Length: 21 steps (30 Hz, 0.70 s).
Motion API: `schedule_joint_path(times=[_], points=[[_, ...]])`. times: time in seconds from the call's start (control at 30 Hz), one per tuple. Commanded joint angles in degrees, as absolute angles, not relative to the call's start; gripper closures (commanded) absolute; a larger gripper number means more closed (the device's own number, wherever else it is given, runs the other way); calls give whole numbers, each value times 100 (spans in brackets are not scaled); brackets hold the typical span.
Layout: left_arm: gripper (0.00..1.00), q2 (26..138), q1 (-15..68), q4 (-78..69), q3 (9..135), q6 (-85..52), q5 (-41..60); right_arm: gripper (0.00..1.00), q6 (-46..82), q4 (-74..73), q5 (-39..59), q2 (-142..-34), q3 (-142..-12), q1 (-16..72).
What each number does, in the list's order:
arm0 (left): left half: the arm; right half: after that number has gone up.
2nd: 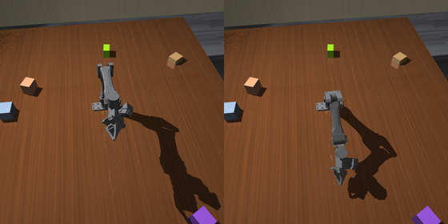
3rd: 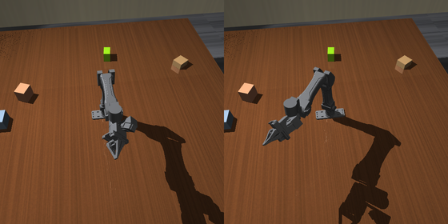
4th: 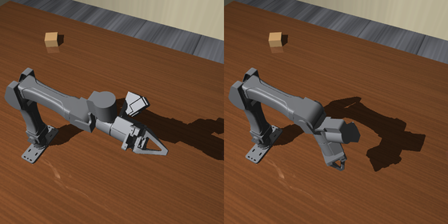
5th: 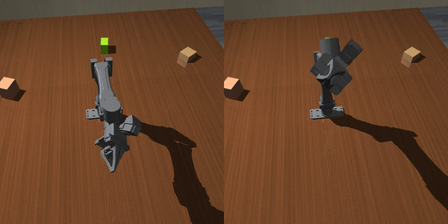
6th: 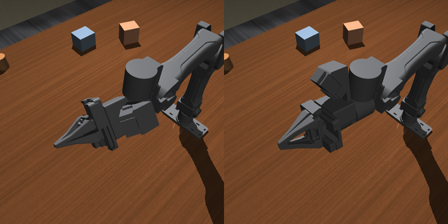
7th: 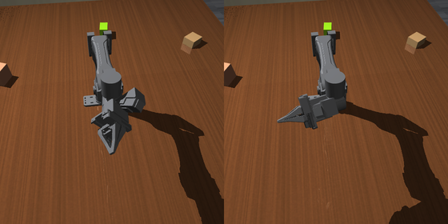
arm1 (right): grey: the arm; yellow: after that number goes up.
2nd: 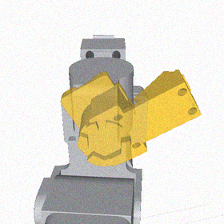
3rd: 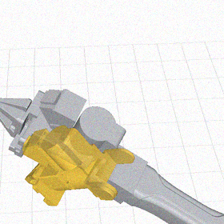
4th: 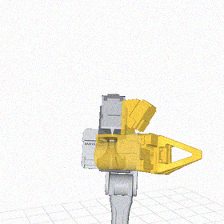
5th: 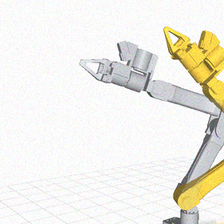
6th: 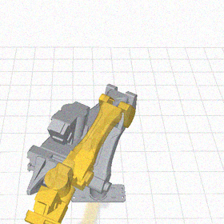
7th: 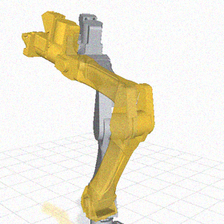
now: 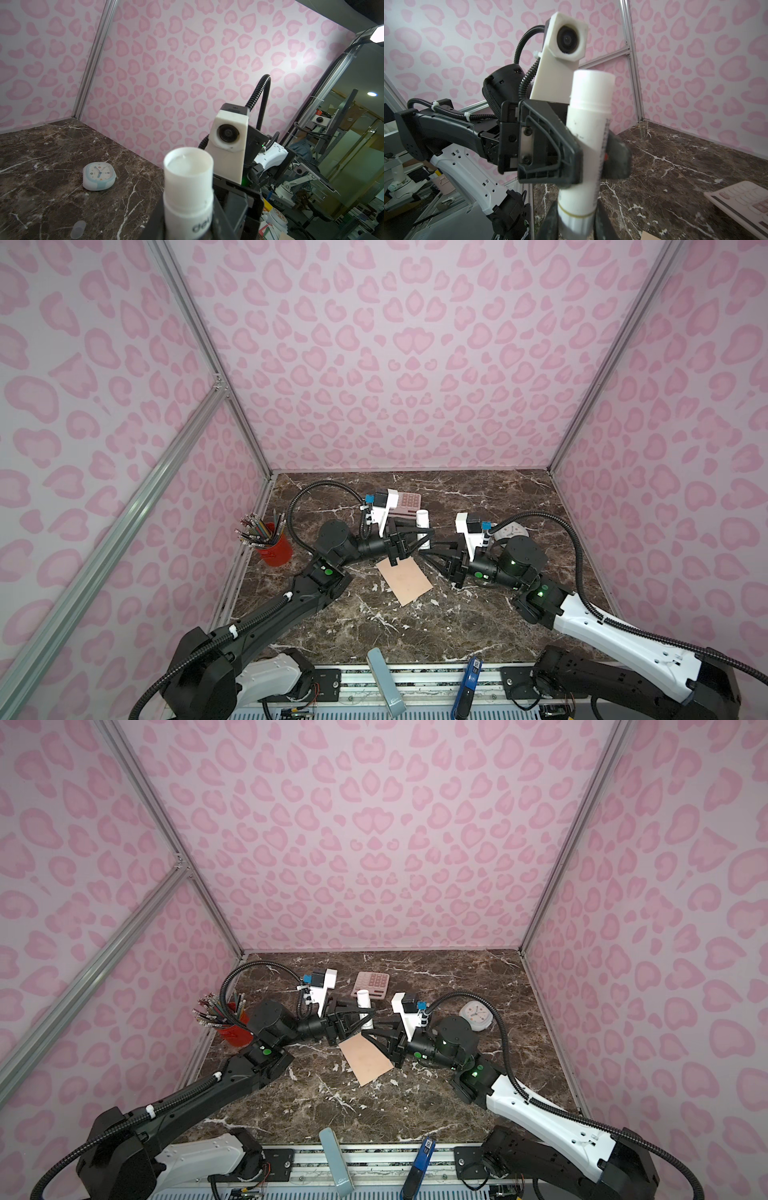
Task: Place the letter into the envelope and seal it
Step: 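Pull the cap off with the right gripper and carry it toward the clock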
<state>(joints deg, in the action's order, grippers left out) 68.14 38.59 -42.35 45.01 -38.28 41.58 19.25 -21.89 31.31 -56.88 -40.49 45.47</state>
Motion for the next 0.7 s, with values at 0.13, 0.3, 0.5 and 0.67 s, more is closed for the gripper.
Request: schedule_joint_path(times=[0.13, 0.3, 0.5, 0.67], points=[[96, 6753, 3971, -3913, 4533, -3441, 3650, 80, 1783, -2099, 2773, -5653, -4243, 4635], [96, 6614, 4086, -3263, 4586, -2940, 2716, 82, 1304, -1670, 1688, -5530, -4408, 5027], [96, 6522, 4139, -3140, 4526, -2762, 1895, 82, 570, -1363, 70, -5415, -4592, 5764], [96, 6522, 4191, -3112, 4520, -2690, 1655, 80, 293, -1340, -574, -5476, -4693, 6142]])
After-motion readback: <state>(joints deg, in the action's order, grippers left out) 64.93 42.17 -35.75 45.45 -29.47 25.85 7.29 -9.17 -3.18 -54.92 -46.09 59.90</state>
